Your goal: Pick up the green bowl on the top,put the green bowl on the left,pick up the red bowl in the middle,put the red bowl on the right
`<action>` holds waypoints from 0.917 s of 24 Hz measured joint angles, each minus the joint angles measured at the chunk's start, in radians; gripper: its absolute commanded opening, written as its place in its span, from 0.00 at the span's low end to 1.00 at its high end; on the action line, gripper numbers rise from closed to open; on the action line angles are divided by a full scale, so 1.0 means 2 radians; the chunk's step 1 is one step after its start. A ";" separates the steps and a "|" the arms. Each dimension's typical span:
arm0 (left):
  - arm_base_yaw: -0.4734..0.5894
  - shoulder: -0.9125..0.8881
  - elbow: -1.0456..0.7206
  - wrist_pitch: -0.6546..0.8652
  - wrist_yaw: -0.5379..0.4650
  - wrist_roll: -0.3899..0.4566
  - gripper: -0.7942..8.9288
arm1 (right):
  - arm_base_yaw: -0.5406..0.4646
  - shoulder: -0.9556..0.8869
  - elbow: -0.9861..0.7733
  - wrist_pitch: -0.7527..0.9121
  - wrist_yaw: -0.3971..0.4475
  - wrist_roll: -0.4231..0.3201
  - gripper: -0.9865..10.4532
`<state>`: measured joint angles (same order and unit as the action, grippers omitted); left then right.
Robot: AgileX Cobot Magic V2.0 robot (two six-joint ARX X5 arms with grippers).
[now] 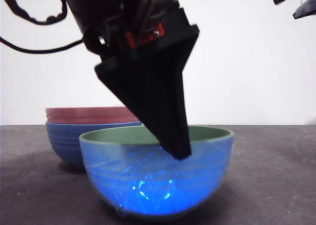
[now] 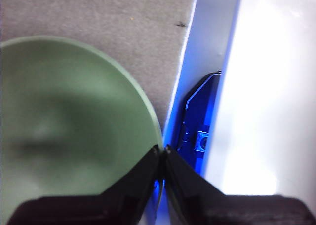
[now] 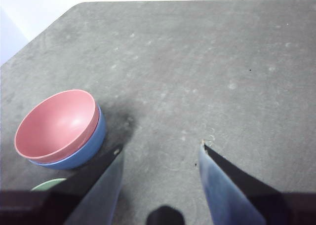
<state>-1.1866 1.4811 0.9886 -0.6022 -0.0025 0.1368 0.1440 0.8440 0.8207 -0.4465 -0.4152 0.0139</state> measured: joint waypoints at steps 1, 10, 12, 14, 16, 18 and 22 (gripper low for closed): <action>0.001 0.004 0.000 0.001 0.003 0.000 0.08 | 0.000 0.000 0.000 0.000 0.000 0.000 0.30; 0.002 0.021 -0.001 0.001 0.003 -0.009 0.45 | 0.000 0.000 0.000 0.000 -0.001 0.000 0.30; 0.004 0.022 -0.002 -0.004 -0.001 -0.014 0.44 | 0.000 0.000 0.000 0.000 -0.002 0.000 0.30; 0.004 0.021 -0.002 -0.007 -0.012 -0.019 0.44 | 0.000 0.000 0.000 0.000 -0.002 0.000 0.30; 0.004 0.018 -0.002 -0.017 -0.021 -0.022 0.44 | 0.000 0.000 0.000 -0.001 -0.002 0.000 0.30; 0.004 0.009 -0.001 -0.031 -0.025 -0.023 0.44 | 0.000 0.000 0.000 -0.001 -0.002 0.000 0.30; 0.004 -0.027 0.020 -0.059 -0.032 -0.031 0.44 | 0.004 0.000 0.000 -0.001 -0.024 0.000 0.30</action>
<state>-1.1782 1.4269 1.0283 -0.7208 -0.0673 0.0753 0.1516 0.8440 0.8207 -0.4477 -0.4625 0.0139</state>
